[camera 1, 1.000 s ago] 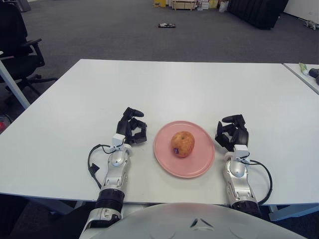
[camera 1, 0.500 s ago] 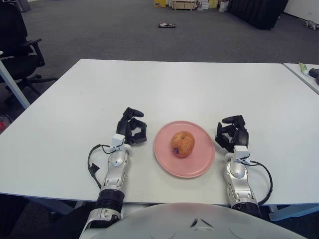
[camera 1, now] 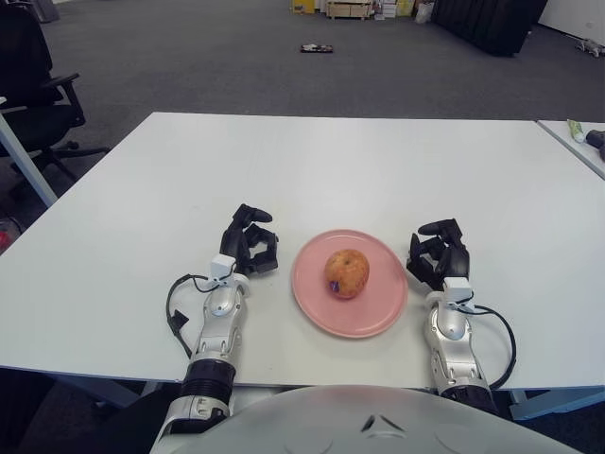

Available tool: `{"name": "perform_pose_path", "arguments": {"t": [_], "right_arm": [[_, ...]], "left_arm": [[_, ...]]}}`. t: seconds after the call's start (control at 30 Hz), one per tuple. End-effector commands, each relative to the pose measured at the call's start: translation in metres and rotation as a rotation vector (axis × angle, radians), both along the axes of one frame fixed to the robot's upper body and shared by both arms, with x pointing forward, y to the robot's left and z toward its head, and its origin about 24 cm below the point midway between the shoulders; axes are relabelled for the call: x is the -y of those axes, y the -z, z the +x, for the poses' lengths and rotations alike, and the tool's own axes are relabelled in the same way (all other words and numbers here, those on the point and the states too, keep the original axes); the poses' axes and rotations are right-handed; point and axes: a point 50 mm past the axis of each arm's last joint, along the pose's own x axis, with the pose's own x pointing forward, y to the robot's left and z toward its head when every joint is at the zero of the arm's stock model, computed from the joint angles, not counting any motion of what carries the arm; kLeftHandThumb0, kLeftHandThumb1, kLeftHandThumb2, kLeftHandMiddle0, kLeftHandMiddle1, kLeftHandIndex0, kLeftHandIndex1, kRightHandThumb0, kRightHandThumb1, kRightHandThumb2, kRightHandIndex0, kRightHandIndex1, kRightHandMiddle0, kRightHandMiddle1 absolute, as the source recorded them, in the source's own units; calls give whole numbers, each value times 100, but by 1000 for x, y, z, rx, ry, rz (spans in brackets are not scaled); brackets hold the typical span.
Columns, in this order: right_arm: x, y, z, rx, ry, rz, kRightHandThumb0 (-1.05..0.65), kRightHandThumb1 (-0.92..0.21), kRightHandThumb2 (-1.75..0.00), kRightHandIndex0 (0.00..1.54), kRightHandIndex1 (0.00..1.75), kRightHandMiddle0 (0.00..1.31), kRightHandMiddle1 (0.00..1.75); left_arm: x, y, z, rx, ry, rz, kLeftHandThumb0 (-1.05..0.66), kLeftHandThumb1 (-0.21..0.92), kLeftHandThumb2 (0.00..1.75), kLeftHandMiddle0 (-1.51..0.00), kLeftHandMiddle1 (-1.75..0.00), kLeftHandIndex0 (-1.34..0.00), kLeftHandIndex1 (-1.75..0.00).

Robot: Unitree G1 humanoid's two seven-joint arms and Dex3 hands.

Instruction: Put the apple into the plate.

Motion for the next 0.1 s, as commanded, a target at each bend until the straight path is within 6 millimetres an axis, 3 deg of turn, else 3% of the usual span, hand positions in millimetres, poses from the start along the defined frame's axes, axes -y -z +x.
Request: {"name": "perform_pose_path", "arguments": {"t": [0.0, 0.07], "right_arm": [[3, 6, -5, -46, -15, -5, -38, -68, -87, 63, 159, 34, 175], [3, 6, -5, -52, -25, -5, -38, -68, -86, 62, 157, 34, 175]], "left_arm": [[-2, 7, -4, -41, -12, 12, -1, 35, 124, -63, -159, -40, -175], [-2, 6, -4, -34, -14, 16, -1, 35, 126, -62, -162, -39, -175]]}}
